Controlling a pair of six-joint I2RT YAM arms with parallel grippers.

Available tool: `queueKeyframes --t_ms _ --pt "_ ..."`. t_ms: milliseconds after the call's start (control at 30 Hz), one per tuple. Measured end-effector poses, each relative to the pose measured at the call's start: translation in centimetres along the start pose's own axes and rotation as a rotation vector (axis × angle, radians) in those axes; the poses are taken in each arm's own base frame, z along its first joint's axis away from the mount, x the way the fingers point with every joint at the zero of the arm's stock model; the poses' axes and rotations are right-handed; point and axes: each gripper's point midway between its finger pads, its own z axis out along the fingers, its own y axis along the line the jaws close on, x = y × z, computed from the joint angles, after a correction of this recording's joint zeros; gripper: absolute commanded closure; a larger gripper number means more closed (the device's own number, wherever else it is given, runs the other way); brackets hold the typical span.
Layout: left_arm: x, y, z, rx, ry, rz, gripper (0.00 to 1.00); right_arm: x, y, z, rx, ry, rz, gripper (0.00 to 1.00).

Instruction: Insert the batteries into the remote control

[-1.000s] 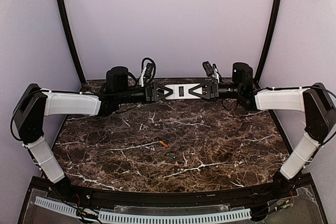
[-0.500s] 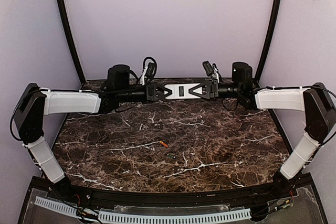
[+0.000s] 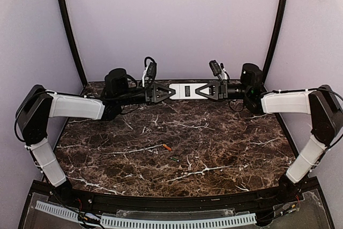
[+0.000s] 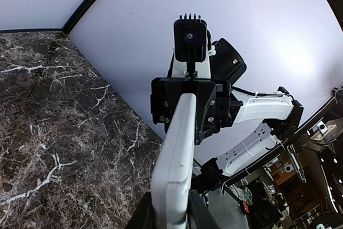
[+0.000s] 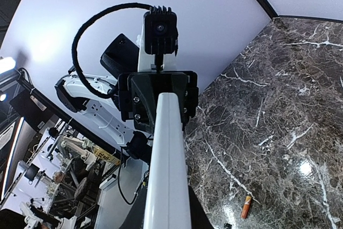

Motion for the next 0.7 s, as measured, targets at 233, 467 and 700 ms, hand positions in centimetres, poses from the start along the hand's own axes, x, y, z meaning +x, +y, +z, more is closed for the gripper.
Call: queueKeyframes --t_ms 233,467,700 --pt "0.1 0.2 0.0 -0.005 0.000 -0.008 0.97 0.1 -0.2 -0.1 0.004 0.005 0.002 1.00" --pt "0.9 2.3 0.1 -0.137 0.029 -0.023 0.94 0.6 -1.8 -0.1 0.076 0.022 0.029 1.00" --pt "0.8 3.0 0.1 -0.195 0.038 -0.029 0.77 0.6 -2.2 0.0 0.106 0.029 0.029 1.00"
